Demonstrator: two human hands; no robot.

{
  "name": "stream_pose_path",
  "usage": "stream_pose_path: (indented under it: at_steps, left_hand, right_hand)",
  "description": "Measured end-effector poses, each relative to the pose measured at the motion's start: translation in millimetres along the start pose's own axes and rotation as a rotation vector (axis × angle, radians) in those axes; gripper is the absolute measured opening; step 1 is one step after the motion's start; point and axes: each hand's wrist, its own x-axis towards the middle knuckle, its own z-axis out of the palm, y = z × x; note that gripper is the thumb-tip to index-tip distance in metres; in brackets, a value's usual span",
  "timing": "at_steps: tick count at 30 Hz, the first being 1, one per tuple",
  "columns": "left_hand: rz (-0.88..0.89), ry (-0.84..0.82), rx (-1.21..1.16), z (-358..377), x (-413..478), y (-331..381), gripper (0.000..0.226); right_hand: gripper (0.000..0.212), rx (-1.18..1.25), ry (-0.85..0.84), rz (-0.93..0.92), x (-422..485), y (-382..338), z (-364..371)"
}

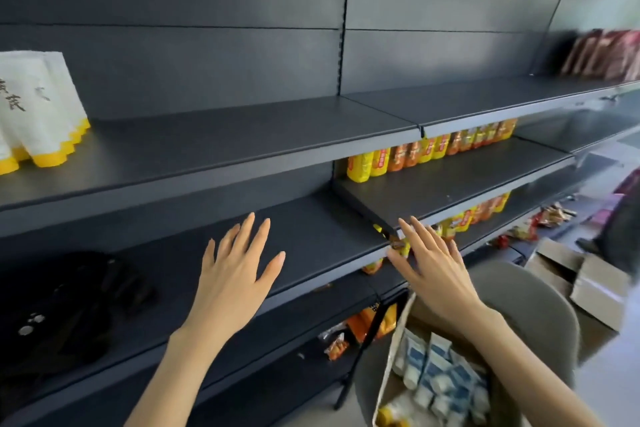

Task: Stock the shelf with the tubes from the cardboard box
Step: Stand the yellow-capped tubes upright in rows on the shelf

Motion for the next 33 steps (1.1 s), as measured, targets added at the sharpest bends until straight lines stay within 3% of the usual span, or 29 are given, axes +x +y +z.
stream_pose_path:
  at_steps: [3,12,17,24,33]
  left_hand:
    - [0.079,-0.072,-0.005,32,22,24,0.103]
    - [0.304,-0.352,-0.112,133,72,89,0.066]
    - [0.415,-0.514,-0.119,190,89,112,0.064]
    - [0.489,-0.727,-0.115,255,87,126,0.062]
    - [0.522,-0.858,-0.093,329,95,150,0.061]
  right_hand:
    - [0.069,-0.021,-0.018,0.117,-13,39,9]
    - [0.067,0.053,-0.105,0.506,-58,132,65]
    - [0.068,0.098,-0.133,0.728,-78,158,109]
    - [0.064,0.207,-0.222,0.905,-107,172,188]
    - [0.064,0.464,-0.303,1.092,-95,198,291]
